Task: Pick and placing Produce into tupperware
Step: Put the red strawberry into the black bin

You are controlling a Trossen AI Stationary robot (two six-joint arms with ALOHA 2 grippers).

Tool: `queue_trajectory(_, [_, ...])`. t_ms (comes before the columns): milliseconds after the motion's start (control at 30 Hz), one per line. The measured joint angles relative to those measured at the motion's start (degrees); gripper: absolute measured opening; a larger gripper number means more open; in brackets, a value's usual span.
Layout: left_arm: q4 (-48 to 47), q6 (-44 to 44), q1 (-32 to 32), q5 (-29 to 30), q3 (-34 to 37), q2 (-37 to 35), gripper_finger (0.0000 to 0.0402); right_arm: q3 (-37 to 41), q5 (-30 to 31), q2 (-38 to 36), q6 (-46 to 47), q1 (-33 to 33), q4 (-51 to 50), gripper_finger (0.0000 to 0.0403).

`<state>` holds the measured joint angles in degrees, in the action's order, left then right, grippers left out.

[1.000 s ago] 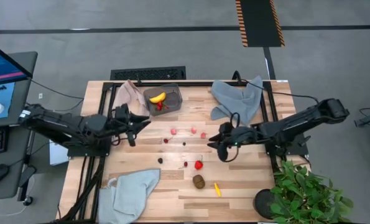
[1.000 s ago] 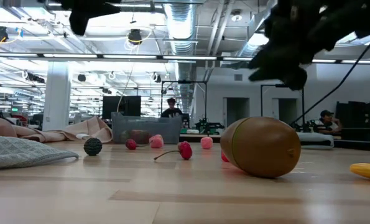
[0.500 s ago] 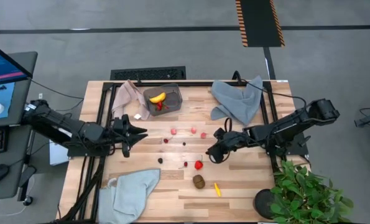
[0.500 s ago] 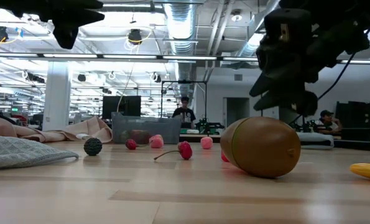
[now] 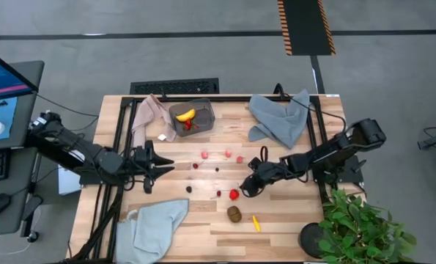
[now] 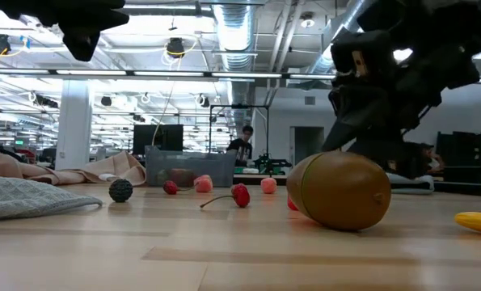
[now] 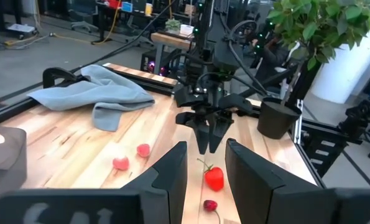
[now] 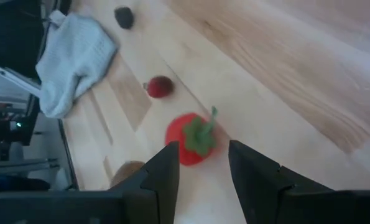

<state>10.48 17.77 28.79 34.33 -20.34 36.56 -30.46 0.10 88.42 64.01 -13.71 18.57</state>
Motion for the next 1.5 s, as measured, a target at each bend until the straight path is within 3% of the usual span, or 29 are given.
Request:
queue_trajectory(400, [0.0, -0.6, 0.2, 0.0, 0.0, 0.0, 0.0099, 0.0, -0.3, 4.8, 0.0, 1.1, 5.1, 0.0164])
queue_trajectory(1500, [-0.7, -0.2, 0.2, 0.0, 0.0, 0.0, 0.0099, 0.0, 0.1, 4.8, -0.7, 2.4, 6.8, 0.0137])
